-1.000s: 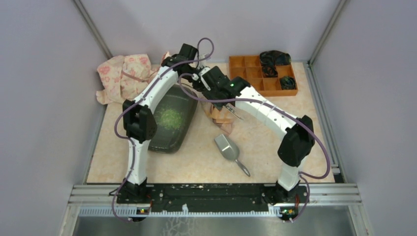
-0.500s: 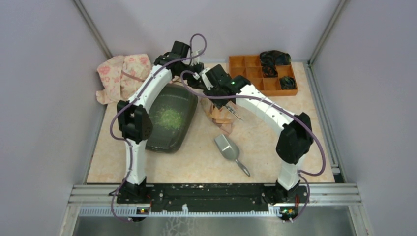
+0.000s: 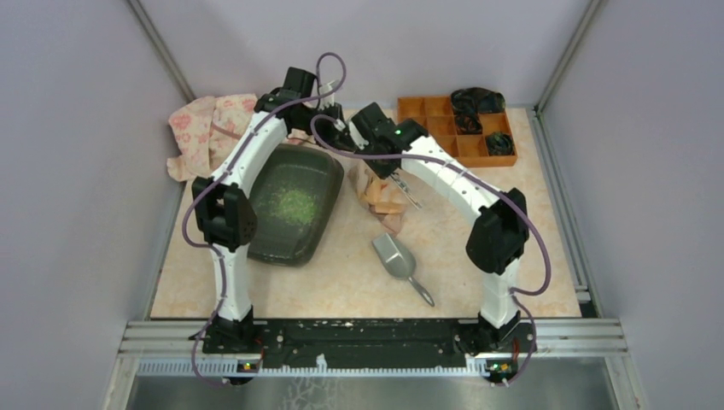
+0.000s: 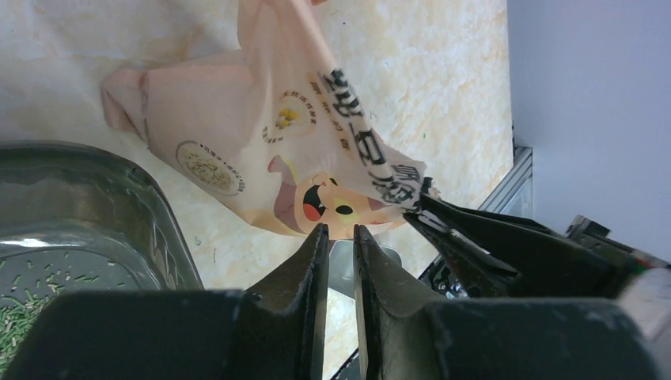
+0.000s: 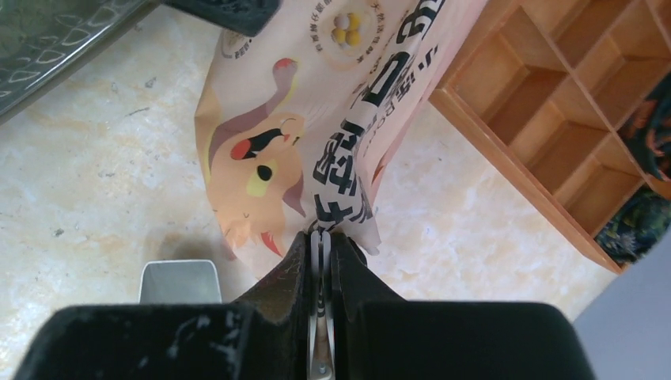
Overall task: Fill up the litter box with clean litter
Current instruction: Adjust the clamp.
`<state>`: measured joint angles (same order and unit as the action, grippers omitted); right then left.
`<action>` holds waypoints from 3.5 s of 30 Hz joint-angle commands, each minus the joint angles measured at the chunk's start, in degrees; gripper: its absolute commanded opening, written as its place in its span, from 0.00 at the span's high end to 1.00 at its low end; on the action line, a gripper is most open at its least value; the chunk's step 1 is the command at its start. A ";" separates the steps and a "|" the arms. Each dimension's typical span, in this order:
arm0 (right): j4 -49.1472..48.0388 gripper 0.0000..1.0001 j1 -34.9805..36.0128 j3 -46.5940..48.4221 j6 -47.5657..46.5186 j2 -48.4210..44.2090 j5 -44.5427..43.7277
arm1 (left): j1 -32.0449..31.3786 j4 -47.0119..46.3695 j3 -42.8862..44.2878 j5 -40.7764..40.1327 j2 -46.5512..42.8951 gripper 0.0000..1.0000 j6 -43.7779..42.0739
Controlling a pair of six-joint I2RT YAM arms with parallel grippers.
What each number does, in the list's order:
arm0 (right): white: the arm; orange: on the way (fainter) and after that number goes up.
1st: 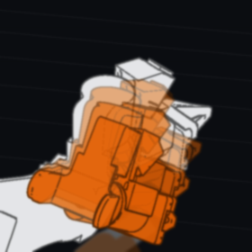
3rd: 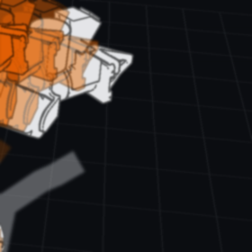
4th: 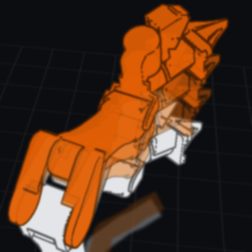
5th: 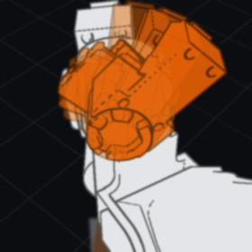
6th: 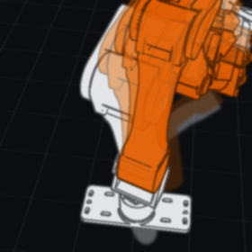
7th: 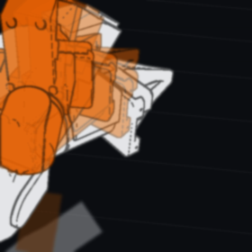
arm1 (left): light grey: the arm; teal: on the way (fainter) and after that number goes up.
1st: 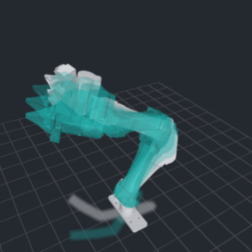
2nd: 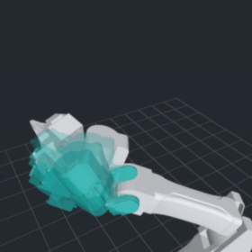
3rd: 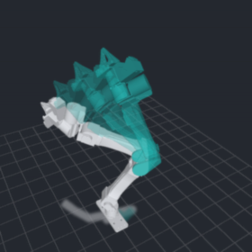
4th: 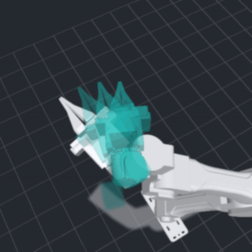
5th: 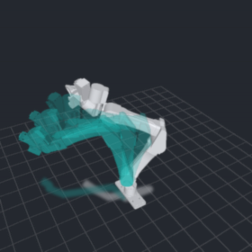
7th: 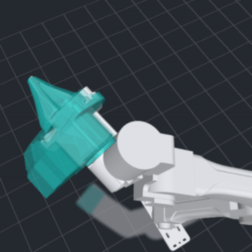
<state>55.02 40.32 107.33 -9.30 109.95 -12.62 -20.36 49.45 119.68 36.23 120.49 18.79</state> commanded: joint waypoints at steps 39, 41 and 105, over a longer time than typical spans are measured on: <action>-6.15 1.00 -5.31 -1.93 5.45 -16.86 4.65 | -0.28 -8.25 -8.10 4.31 -8.37 0.70 4.07; -9.24 1.00 -5.00 -4.20 5.83 -19.88 11.66 | -0.29 -16.41 -13.54 11.83 -11.26 0.63 7.69; -57.99 0.43 -23.48 -32.78 51.32 -34.04 69.22 | -3.88 -103.35 -54.43 31.02 -31.88 0.85 49.25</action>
<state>5.23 18.65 78.76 39.42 81.06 50.00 -24.95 -47.59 63.83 65.67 89.62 64.42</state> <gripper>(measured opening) 0.554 0.204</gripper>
